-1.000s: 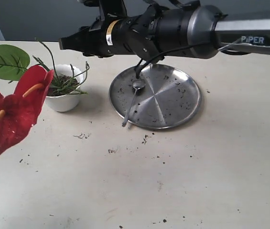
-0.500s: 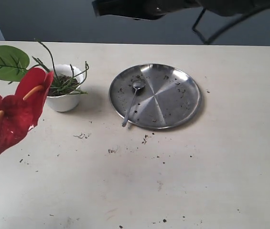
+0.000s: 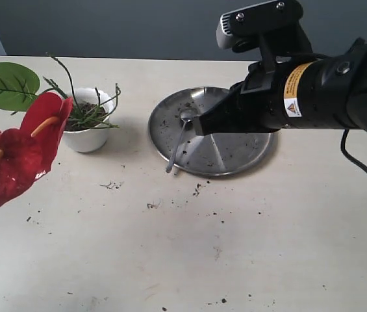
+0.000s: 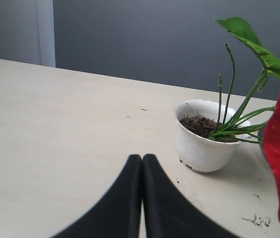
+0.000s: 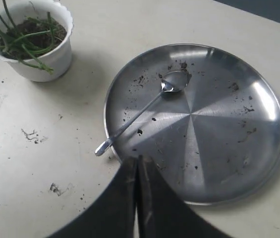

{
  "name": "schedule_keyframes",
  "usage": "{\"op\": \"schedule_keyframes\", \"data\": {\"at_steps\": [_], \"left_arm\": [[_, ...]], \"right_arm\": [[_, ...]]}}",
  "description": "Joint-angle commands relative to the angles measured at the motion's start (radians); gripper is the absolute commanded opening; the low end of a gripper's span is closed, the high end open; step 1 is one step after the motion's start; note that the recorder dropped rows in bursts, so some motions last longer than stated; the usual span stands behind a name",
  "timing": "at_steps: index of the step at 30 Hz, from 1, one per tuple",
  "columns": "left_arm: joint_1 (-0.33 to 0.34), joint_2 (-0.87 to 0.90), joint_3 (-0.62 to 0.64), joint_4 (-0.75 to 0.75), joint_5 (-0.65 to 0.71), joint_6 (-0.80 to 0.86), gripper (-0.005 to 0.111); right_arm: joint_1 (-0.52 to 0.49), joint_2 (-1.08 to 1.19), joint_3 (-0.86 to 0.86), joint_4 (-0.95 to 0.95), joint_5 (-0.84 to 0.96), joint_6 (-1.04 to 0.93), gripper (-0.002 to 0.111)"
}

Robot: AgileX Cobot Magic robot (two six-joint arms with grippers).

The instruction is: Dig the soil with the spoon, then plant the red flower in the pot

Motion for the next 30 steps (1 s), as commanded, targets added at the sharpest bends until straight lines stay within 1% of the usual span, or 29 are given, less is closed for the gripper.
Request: {"op": "schedule_keyframes", "data": {"at_steps": [1,6,8,14,18,21,24,26,30], "left_arm": [[-0.002,-0.005,0.003,0.002,0.001,-0.001,0.000],[-0.002,-0.005,0.003,0.002,0.001,-0.001,0.000],[-0.002,-0.005,0.003,0.002,0.001,-0.001,0.000],[-0.002,-0.005,0.003,0.002,0.001,-0.001,0.000],[-0.002,-0.005,0.003,0.002,0.001,-0.001,0.000],[-0.002,-0.005,0.003,0.002,0.001,-0.001,0.000],[-0.002,-0.005,0.003,0.002,0.001,-0.001,0.000],[-0.002,-0.005,0.003,0.002,0.001,-0.001,0.000],[-0.002,-0.005,0.003,0.002,0.001,-0.001,0.000]], "right_arm": [[0.000,-0.009,0.005,0.005,-0.039,0.001,0.000],[0.000,-0.009,0.005,-0.007,-0.060,0.001,0.000],[0.000,-0.009,0.005,-0.068,-0.066,-0.004,0.000],[0.000,-0.009,0.003,-0.062,-0.120,-0.001,0.000],[0.000,-0.036,0.003,-0.070,-0.224,-0.004,0.000],[-0.011,-0.103,0.003,-0.113,-0.299,-0.009,0.000],[-0.063,-0.194,0.003,-0.113,-0.317,-0.009,0.000],[-0.123,-0.258,0.003,-0.098,-0.253,0.000,0.000],[-0.256,-0.357,0.046,-0.005,-0.129,0.000,0.000]]}}
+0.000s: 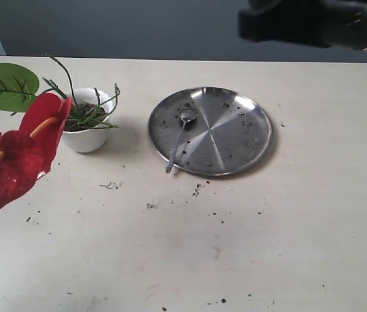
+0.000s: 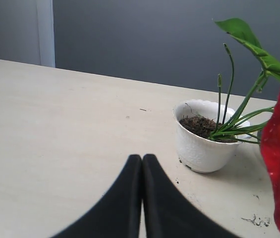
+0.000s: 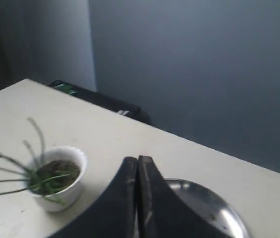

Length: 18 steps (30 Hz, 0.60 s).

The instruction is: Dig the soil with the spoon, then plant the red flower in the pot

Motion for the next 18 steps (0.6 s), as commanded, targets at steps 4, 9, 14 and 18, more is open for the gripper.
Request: {"op": "schedule_keyframes", "data": {"at_steps": [4,9,14,18], "left_arm": [[-0.002,-0.005,0.003,0.002,0.001,-0.001,0.000],[-0.002,-0.005,0.003,0.002,0.001,-0.001,0.000],[-0.002,-0.005,0.003,0.002,0.001,-0.001,0.000],[-0.002,-0.005,0.003,0.002,0.001,-0.001,0.000]], "right_arm": [[-0.227,-0.173,0.189,0.077,0.098,0.003,0.000],[-0.380,-0.289,0.458,0.094,-0.171,0.003,0.000],[-0.534,-0.433,0.724,0.094,-0.437,0.003,0.000],[-0.563,-0.556,0.822,0.089,-0.396,0.003,0.000]]}}
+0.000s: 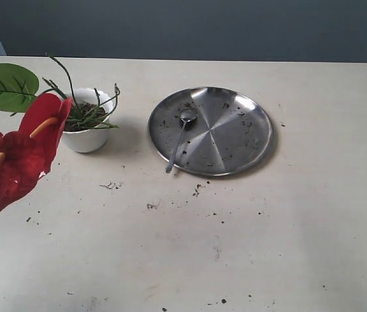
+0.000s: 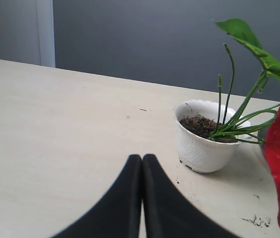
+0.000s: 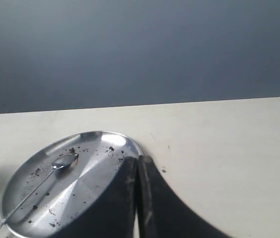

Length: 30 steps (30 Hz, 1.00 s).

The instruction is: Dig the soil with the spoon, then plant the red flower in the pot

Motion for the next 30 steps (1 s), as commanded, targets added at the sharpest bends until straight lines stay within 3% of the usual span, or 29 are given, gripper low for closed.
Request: {"op": "schedule_keyframes", "data": {"at_steps": [1,14,20,26,30], "left_arm": [[-0.002,-0.005,0.003,0.002,0.001,-0.001,0.000],[-0.002,-0.005,0.003,0.002,0.001,-0.001,0.000],[-0.002,-0.005,0.003,0.002,0.001,-0.001,0.000],[-0.002,-0.005,0.003,0.002,0.001,-0.001,0.000],[-0.002,-0.005,0.003,0.002,0.001,-0.001,0.000]], "right_arm": [[-0.035,-0.148,0.101,-0.007,0.016,-0.001,0.000],[-0.041,-0.644,0.112,0.076,0.601,0.026,0.000],[-0.028,-0.644,0.115,0.096,0.592,-0.003,0.000],[-0.023,-0.644,0.119,0.440,0.611,-0.475,0.000],[-0.042,-0.644,0.135,0.449,0.606,-0.487,0.000]]}}
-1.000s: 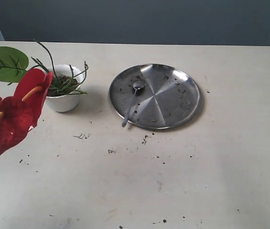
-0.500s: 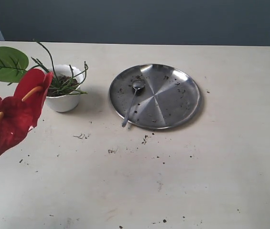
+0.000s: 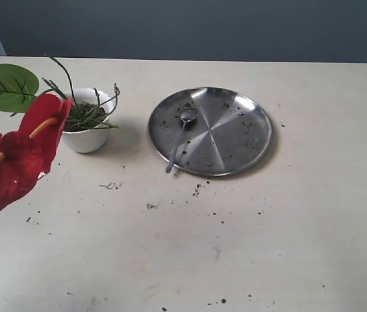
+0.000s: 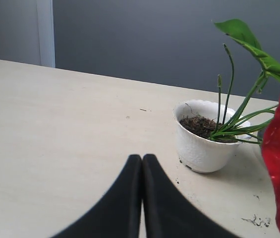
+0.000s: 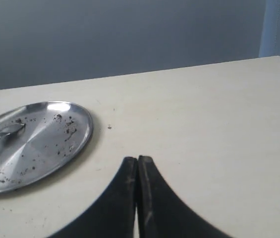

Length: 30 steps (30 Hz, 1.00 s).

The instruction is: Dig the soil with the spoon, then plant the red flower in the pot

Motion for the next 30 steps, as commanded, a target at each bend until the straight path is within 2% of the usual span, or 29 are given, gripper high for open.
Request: {"op": "schedule_keyframes", "data": {"at_steps": [1,5,11,22,30], "left_arm": [[-0.002,-0.005,0.003,0.002,0.001,-0.001,0.000],[-0.002,-0.005,0.003,0.002,0.001,-0.001,0.000],[-0.002,-0.005,0.003,0.002,0.001,-0.001,0.000],[-0.002,-0.005,0.003,0.002,0.001,-0.001,0.000],[-0.002,-0.005,0.003,0.002,0.001,-0.001,0.000]], "right_arm": [[-0.029,-0.008,0.015,0.044,0.003,-0.054,0.000],[-0.066,-0.008,0.015,0.038,0.000,-0.061,0.000],[-0.070,-0.008,0.015,0.037,0.000,-0.176,0.000],[-0.090,-0.008,0.015,0.035,0.002,-0.184,0.000],[-0.090,-0.008,0.015,0.045,-0.002,-0.109,0.000]]}}
